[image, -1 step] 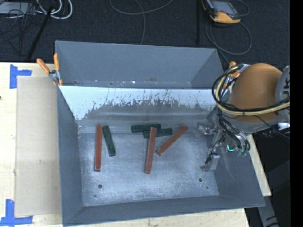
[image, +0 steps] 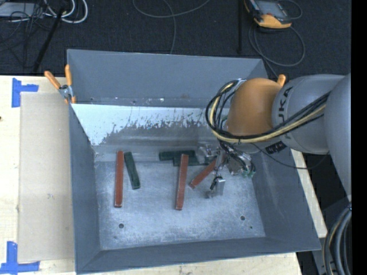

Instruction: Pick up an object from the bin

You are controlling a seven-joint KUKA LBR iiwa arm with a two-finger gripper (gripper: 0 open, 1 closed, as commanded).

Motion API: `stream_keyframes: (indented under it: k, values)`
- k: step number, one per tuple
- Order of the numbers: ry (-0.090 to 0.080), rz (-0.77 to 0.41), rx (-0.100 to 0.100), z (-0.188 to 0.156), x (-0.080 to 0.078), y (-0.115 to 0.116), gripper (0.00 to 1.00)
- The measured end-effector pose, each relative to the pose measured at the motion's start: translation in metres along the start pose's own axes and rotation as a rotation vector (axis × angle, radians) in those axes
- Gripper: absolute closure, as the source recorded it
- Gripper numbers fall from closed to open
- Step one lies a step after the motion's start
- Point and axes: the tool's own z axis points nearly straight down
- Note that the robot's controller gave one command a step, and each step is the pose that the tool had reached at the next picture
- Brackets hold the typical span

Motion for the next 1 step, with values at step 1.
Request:
stream_keyframes:
  k: [1]
  values:
    - [-0.006, -0.001, 0.002, -0.0067, -0.0023, -0.0014, 1.0]
